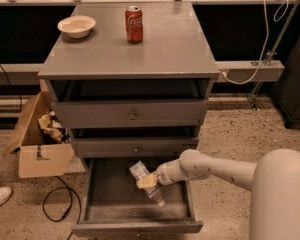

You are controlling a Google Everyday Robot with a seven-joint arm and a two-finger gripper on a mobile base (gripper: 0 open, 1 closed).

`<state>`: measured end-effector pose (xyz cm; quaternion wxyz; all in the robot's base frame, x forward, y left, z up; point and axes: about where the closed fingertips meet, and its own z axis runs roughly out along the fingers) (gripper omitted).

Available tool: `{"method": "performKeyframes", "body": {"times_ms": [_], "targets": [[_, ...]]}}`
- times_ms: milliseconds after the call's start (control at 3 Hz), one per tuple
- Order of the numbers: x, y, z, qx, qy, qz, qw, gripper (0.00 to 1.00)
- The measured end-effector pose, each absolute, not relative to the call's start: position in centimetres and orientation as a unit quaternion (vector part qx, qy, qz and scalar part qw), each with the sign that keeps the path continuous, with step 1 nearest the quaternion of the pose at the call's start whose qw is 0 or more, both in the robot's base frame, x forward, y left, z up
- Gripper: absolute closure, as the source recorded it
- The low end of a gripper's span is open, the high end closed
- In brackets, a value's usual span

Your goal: Place blue plastic bottle into bottom drawer

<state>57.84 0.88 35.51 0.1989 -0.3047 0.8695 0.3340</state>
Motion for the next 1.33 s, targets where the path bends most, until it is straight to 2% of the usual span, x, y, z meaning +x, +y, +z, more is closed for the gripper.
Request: {"method": "performKeyframes", "body": {"times_ms": [333,1000,1333], "targets": [[57.8,0.9,35.5,-0.305,0.870,0.334,0.199,1.00],[60.1,0.0,27.4,-0.284,0.906,0.274,0.153,1.00],[61.3,-0.2,23.0,-0.271,0.917,0.261,0.131,0.81]]}}
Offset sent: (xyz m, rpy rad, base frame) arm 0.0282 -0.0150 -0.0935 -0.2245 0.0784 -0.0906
